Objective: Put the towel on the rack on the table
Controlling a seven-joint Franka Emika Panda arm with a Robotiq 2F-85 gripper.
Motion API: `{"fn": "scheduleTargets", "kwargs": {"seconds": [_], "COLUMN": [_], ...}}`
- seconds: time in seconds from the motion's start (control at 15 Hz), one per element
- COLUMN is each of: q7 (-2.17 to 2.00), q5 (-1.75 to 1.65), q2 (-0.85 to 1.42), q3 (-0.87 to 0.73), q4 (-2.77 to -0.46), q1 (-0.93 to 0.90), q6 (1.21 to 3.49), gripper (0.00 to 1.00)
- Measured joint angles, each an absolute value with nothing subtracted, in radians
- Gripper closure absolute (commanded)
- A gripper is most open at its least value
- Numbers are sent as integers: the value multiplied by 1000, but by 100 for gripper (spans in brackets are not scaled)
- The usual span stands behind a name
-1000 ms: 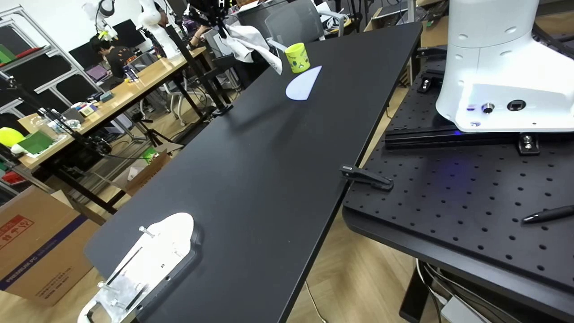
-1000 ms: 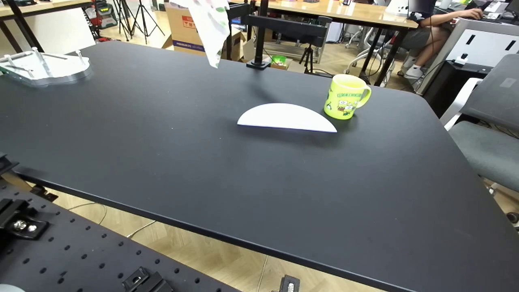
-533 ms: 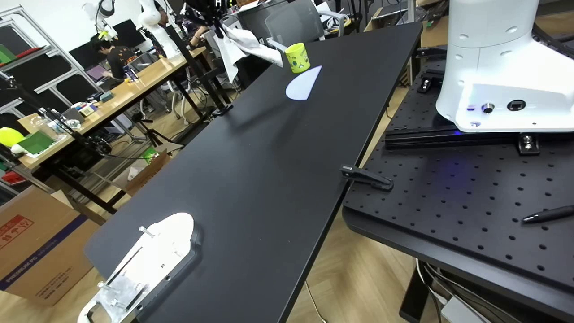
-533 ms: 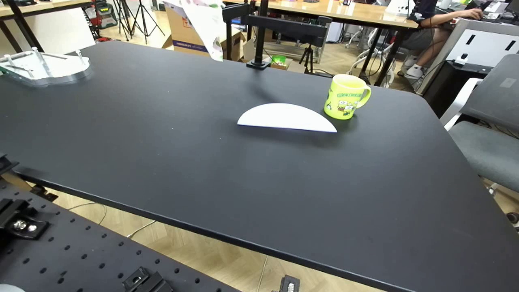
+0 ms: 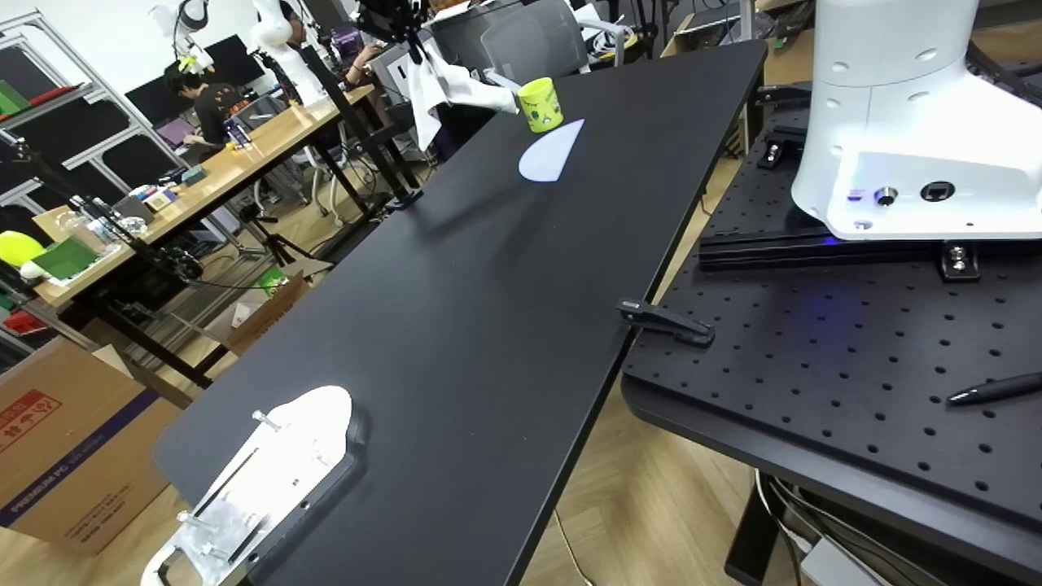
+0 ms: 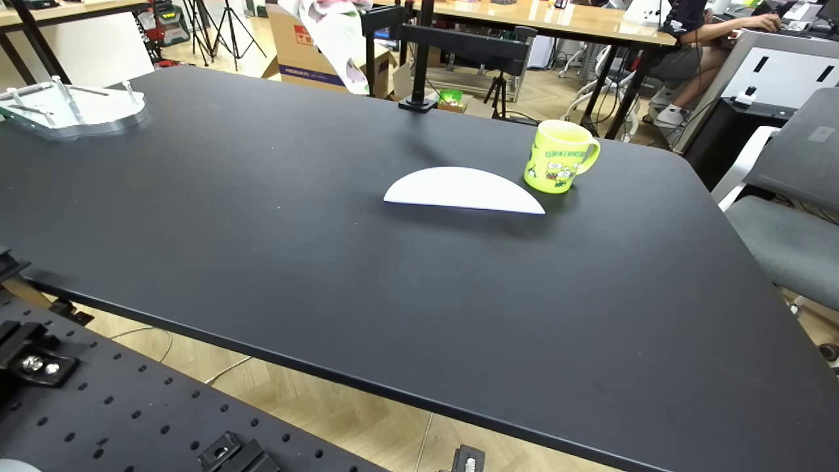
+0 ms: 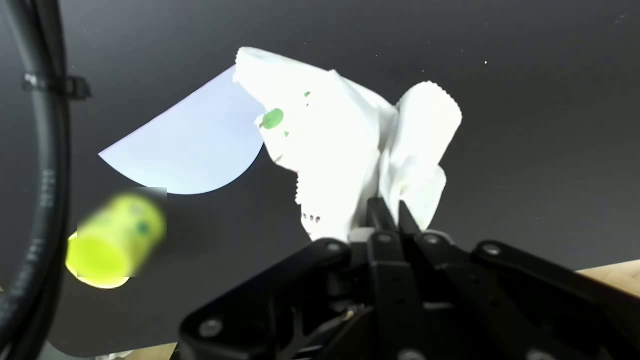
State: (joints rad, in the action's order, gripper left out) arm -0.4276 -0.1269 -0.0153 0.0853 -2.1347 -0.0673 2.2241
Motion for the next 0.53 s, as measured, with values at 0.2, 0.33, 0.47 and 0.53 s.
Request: {"fn": "scheduleTargets", "kwargs": {"seconds": [0.2,0.33,0.47,0.53], "q7": [-404,-391,-386,-386], "q5": [-96,-82,-75,-72], "q2": [7,17,23,23], "q3": [70,63,57,55], "q4": [-2135,-2135,-2135,-2135], "q1": [-58,-55,-54,-54], "q6": [2230,2237,2244,2246], "gripper": [67,90,94,99]}}
